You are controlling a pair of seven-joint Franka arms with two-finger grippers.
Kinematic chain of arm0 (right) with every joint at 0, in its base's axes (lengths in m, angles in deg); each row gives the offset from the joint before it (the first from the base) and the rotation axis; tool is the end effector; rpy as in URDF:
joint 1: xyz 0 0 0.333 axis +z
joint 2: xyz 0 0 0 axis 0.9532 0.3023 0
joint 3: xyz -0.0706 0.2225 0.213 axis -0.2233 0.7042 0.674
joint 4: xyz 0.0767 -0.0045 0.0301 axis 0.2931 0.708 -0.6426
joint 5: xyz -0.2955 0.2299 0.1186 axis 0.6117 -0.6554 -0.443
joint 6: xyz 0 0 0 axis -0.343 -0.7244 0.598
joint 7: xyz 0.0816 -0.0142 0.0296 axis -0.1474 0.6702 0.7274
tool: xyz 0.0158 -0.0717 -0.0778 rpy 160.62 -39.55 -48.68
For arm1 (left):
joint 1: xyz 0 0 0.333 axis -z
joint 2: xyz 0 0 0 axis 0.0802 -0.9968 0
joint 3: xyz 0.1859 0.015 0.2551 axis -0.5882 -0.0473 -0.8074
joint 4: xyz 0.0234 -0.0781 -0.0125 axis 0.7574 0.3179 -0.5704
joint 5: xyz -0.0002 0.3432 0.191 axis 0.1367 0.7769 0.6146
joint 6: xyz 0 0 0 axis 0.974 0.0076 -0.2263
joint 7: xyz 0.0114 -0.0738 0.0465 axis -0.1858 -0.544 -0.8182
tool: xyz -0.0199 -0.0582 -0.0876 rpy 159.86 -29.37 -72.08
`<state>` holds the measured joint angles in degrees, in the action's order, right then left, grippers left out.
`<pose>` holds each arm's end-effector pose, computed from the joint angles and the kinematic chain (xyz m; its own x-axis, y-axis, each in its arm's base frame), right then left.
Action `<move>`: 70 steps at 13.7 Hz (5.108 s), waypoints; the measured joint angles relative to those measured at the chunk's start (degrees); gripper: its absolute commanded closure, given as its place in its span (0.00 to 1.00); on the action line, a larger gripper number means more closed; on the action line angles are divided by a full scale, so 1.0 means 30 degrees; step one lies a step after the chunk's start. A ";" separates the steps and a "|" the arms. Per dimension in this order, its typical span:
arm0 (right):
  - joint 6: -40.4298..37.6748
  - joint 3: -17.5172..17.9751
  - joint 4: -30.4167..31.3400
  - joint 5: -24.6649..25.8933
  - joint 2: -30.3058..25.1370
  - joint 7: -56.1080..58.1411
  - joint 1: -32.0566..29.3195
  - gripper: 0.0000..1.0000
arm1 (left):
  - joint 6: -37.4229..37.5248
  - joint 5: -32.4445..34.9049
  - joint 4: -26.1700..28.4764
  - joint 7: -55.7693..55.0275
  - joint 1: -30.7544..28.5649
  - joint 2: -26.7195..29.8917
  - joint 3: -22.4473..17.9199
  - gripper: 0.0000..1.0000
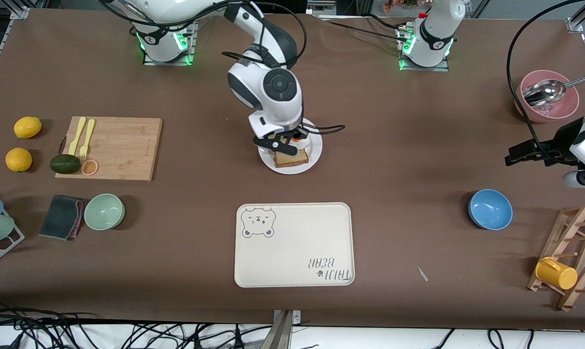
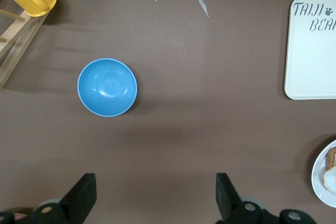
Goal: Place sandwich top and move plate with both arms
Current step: 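Carry the bread slice over the plate and lower it onto the egg toast, then open the right gripper and withdraw while the left gripper moves out, then move the left gripper toward the rim of the white plate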
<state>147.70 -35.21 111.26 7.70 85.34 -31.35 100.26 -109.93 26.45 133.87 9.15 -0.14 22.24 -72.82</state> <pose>0.4727 0.5214 0.3103 0.9571 -0.2726 -0.0982 -0.2723 -0.9621 0.0172 0.6267 0.0235 0.5522 0.9976 0.0289 -0.0636 0.0331 -0.9973 0.0661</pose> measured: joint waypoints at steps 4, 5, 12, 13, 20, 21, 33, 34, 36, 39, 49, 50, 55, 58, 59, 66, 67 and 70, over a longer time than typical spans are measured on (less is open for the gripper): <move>0.0789 -0.0088 -0.0038 0.1522 0.1020 -0.0454 0.0529 1.00 | -0.0006 0.0000 0.0001 0.0000 0.0000 0.0000 0.0000 0.00; 0.1155 -0.0144 -0.0067 0.1756 0.1248 -0.0717 0.0555 1.00 | -0.0007 0.0000 0.0001 0.0000 0.0000 0.0000 0.0000 0.00; 0.2890 -0.0648 -0.0235 0.3330 0.1719 -0.2072 0.0601 0.00 | -0.0058 0.0000 0.0013 0.0000 0.0000 -0.0062 0.0000 0.00; 0.2896 -0.0648 -0.0248 0.3665 0.1719 -0.2159 0.0642 0.00 | -0.0102 0.0000 0.0016 0.0000 0.0000 -0.0097 0.0000 0.00; 0.2637 -0.0682 -0.1878 0.3537 0.1284 -0.1833 0.0459 0.00 | -0.0164 0.0000 0.0022 0.0000 0.0001 -0.0216 0.0000 0.00; 0.1950 -0.0692 -0.2014 0.3253 0.0945 -0.1198 0.0202 0.00 | -0.0164 0.0000 0.0024 0.0000 0.0000 -0.0244 0.0000 0.00; -0.4724 -0.1381 -0.2296 0.0113 -0.4211 1.4023 -0.8437 0.00 | -0.1491 -0.2517 0.1230 -0.0001 0.0090 -0.0734 0.0298 0.00; -0.4833 -0.1832 -0.2296 0.0104 -0.4304 1.4828 -0.8786 0.00 | -0.1825 -0.3071 0.1457 -0.0001 0.0091 -0.0851 0.0299 0.00; -0.4864 -0.3020 -0.2297 0.0078 -0.4509 1.6539 -0.8980 0.00 | -0.2446 -0.4013 0.1877 0.0000 0.0108 -0.1234 0.0334 0.00; -0.4934 -0.3981 -0.2295 -0.0018 -0.5053 1.7947 -0.8981 0.00 | -0.3070 -0.5297 0.2060 -0.0001 0.0205 -0.2277 0.1005 0.00; -0.5223 -0.6652 -0.2278 -0.1578 -0.6137 2.0489 -0.8968 0.00 | -0.3702 -1.0592 0.3657 0.1497 0.0260 -0.3935 0.1614 0.00; -0.5234 -0.7031 -0.2279 -0.1707 -0.6276 2.0539 -0.8972 0.00 | -0.3791 -1.1132 0.3993 0.1874 0.0208 -0.4003 0.1610 0.00; -0.8576 -0.8768 -0.1885 -0.3305 -0.8881 2.0839 -0.8918 0.00 | -0.3857 -1.4551 0.6149 0.6177 -0.0046 -0.4052 0.1548 0.00; -0.8601 -0.9918 0.0305 -0.4319 -1.0648 2.2815 -0.8943 0.00 | -0.3878 -1.7109 0.8442 1.0653 -0.0405 -0.4133 0.1534 0.00; -0.8087 -1.0096 0.0855 -0.4768 -1.0862 2.3118 -0.8948 0.00 | -0.3878 -1.7390 0.8922 1.1237 -0.0473 -0.4164 0.1534 0.00; -0.5528 -1.0027 0.2153 -0.5041 -1.1069 2.3470 -0.8959 0.00 | -0.2254 -2.0870 0.9957 1.4165 -0.0546 -0.6126 0.1538 0.00; -0.5565 -0.9838 0.2222 -0.4988 -1.1127 2.3472 -0.8962 0.00 | -0.2165 -2.1046 0.9996 1.4533 -0.0540 -0.6356 0.1566 0.00; -0.5602 -0.9550 0.2632 -0.4848 -1.1368 2.3475 -0.9013 0.00 | -0.2024 -2.1964 1.0377 1.5765 -0.0096 -0.6534 0.1720 0.00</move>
<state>130.90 -63.86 119.16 -6.85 51.23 39.07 73.22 -116.00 -39.44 165.00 56.45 -0.43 2.63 -67.67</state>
